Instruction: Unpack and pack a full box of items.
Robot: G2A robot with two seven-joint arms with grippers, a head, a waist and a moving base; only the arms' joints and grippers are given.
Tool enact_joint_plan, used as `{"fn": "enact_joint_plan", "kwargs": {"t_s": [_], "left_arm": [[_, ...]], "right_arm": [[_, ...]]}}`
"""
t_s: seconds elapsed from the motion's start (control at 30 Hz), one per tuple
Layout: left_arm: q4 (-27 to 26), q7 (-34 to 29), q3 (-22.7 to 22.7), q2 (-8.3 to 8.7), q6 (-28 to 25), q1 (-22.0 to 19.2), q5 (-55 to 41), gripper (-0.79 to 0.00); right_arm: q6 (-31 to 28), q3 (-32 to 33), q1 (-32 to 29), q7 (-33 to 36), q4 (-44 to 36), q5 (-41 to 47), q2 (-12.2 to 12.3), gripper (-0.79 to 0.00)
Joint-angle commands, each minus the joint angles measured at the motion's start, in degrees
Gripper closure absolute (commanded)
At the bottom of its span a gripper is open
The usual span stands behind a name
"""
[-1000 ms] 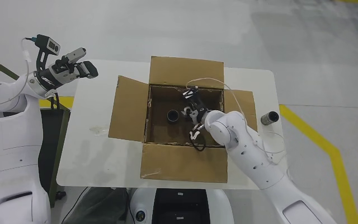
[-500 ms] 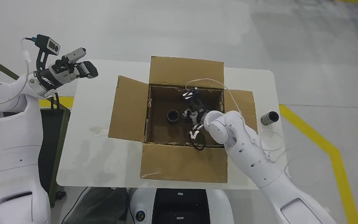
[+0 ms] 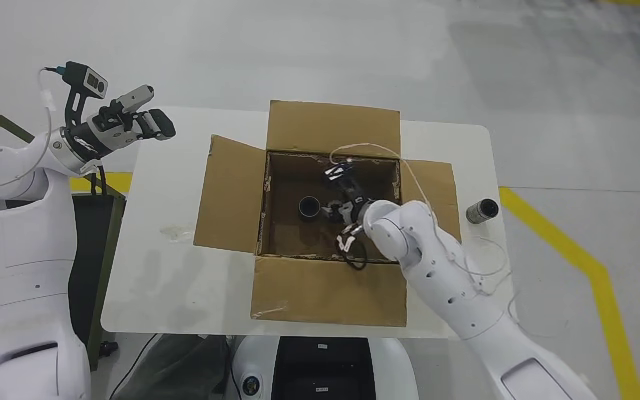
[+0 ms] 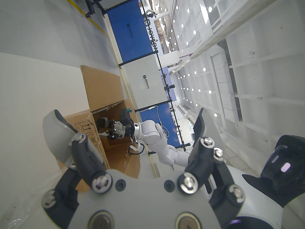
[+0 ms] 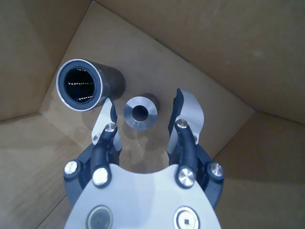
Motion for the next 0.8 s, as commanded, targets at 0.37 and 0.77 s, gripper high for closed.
{"fn": "enact_joint_plan", "kwargs": {"t_s": [0.37, 0.77], "left_arm": [[0.0, 0.0, 0.0, 0.00, 0.0, 0.0, 0.0, -0.785], [0.0, 0.0, 0.0, 0.00, 0.0, 0.0, 0.0, -0.785]], "right_arm": [[1.0, 4.4, -6.6, 0.8, -14.8, -6.0, 1.6, -0.514], [-4.0, 9.6, -14.7, -0.9, -28.1, -7.3, 3.3, -0.523]]}}
